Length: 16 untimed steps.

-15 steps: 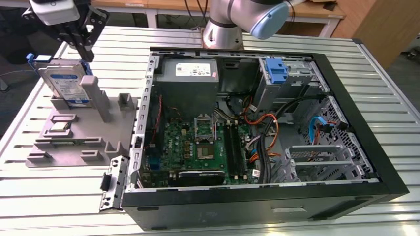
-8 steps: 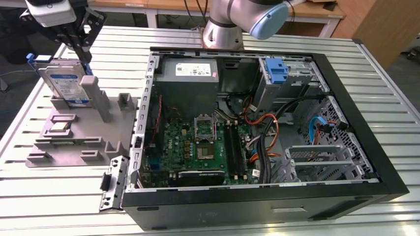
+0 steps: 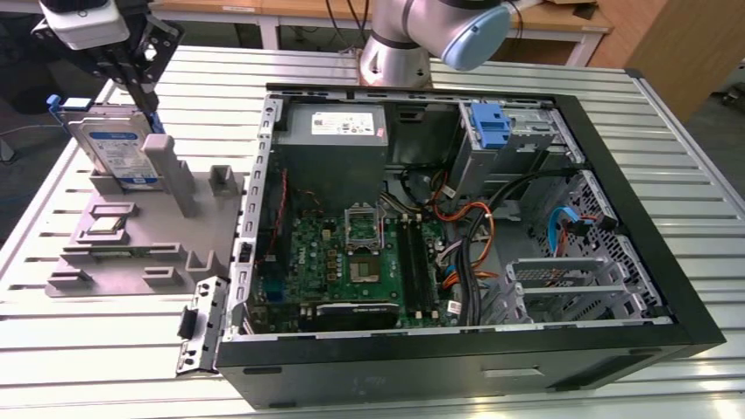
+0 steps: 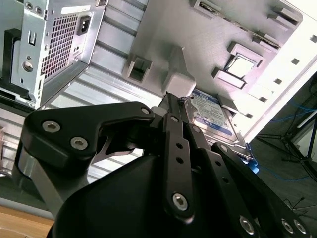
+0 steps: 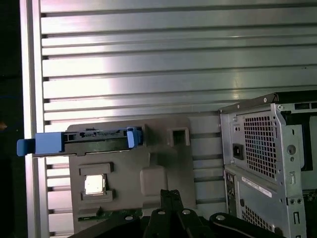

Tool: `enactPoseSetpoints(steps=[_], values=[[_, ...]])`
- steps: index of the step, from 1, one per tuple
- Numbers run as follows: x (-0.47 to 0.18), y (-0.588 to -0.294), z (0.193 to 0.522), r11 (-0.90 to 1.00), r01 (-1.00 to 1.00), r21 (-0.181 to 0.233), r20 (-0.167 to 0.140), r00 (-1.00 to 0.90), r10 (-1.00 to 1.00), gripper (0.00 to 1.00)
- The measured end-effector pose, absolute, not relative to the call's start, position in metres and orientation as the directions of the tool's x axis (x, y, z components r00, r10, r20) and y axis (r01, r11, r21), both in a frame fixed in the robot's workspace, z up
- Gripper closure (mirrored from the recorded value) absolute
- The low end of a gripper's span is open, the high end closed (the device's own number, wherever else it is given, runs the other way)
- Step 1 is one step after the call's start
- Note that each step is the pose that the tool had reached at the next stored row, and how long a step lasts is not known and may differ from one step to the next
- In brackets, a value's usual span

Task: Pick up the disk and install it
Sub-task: 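Reach for the disk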

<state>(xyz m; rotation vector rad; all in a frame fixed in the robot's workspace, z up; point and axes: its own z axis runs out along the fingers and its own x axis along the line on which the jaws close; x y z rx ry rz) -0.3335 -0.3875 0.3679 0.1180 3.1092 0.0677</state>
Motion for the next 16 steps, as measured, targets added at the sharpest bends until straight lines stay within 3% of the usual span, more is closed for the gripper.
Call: enactPoseSetpoints(steps=[16], values=[[-0.349, -0.375, 0.361, 0.996, 0.075, 0.045, -0.028, -0.997, 0.076, 0.9]])
